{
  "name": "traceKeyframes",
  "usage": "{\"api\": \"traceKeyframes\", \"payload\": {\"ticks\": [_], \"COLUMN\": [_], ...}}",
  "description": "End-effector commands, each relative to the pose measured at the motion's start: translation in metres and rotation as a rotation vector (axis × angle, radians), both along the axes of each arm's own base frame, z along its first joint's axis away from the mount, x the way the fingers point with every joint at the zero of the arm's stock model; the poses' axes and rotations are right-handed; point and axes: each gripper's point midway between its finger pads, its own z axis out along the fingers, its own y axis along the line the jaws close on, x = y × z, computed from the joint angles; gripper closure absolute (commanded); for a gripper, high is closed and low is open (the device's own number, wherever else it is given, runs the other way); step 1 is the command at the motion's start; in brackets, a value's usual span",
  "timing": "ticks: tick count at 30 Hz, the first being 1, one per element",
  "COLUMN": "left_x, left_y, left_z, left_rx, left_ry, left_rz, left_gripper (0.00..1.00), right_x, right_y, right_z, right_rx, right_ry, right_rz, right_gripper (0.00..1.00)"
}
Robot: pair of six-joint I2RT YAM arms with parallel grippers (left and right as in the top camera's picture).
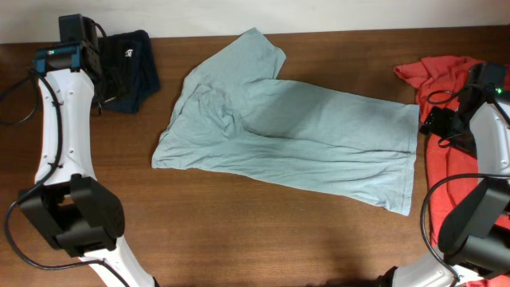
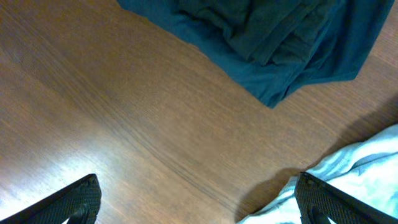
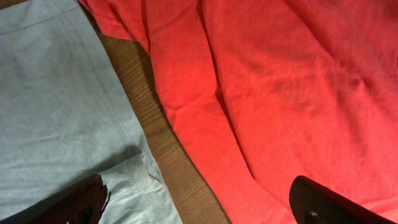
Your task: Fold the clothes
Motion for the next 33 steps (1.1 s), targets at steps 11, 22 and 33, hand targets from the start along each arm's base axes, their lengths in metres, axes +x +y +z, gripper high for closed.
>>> {"api": "traceKeyframes", "payload": {"ticks": [11,22,33], "left_x": [0.021,-0.015,-0.011], "left_y": [-0.085,-0.158,-0.148], "left_z": [-0.012,-0.121,-0.177], "left_rx": [-0.364,-0.353,-0.274], "left_ry": [-0.072,0.213,0.240], "left_rz": [-0.207,-0.373,-0.364], "left_gripper": [0.35,0.95,0.99], "right_x": [0.005,0.005,0.005], "right_y": [-0.001,-0.001,-0.001], "right_z": [0.016,0.016,0.016], "right_rx": [-0.016,-0.016,-0.016], "right_ry": [-0.043,-0.044,-0.043], "right_rz": [-0.002,-0.002,-0.002], "right_gripper": [0.01,0.01,0.01]}}
